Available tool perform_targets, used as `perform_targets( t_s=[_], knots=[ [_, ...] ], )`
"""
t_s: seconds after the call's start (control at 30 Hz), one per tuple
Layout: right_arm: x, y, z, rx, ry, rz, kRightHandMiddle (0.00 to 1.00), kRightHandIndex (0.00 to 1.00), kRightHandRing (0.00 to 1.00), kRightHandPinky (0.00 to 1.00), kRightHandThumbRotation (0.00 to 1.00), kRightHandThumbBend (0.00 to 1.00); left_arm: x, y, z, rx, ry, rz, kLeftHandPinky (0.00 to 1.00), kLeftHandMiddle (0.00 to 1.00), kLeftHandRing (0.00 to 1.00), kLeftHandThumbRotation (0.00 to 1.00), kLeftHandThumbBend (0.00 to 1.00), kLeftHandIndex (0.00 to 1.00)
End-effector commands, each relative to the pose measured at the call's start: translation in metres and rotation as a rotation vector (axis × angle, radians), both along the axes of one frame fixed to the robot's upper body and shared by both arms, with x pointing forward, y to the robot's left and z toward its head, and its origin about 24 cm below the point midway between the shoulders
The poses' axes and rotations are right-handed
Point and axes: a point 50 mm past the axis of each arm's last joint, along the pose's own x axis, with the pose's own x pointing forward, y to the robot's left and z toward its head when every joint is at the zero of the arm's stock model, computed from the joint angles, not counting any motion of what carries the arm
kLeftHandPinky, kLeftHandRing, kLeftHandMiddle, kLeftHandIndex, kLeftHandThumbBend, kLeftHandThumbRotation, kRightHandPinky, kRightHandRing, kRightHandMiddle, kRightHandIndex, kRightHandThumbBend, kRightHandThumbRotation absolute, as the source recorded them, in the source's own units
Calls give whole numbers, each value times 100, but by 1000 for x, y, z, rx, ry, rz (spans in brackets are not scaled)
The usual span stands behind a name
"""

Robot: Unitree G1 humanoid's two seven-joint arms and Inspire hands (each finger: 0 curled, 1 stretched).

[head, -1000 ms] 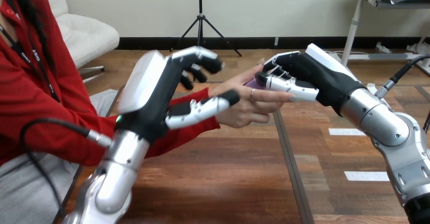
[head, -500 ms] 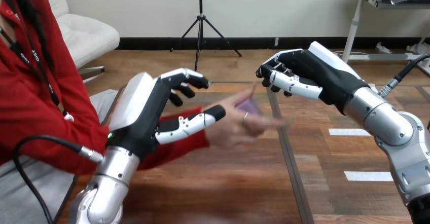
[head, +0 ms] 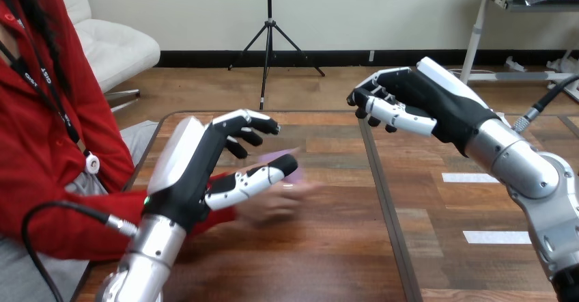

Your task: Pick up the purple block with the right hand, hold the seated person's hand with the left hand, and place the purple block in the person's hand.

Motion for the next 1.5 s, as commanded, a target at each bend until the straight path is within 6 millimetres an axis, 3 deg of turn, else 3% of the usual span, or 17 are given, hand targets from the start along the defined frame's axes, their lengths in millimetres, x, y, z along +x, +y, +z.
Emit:
perform_targets(
  t_s=[0.0, 0.3, 0.6, 0.97, 1.47],
  knots=[
    [-1, -11, 14, 20, -67, -31, 64, 67, 60, 50, 78, 37, 3, 7, -2, -71, -23, 10, 58, 72, 68, 71, 66, 65],
    [-8, -18, 7, 38, -48, -51, 65, 68, 61, 51, 83, 40, -6, 14, -24, -133, 17, -6, 65, 74, 72, 75, 61, 66],
    [-31, -25, -12, 163, -42, -81, 68, 72, 62, 52, 90, 43, -21, 17, -46, -232, 73, -26, 67, 73, 73, 77, 57, 64],
    [-85, -21, -54, 515, -66, -158, 74, 79, 68, 57, 93, 52, -47, 21, -67, -322, 126, -38, 69, 72, 73, 82, 57, 62],
    [-155, -4, -107, 915, -29, -233, 76, 77, 74, 68, 91, 64, -74, 16, -80, -542, 159, -3, 61, 70, 70, 83, 53, 61]
  ],
)
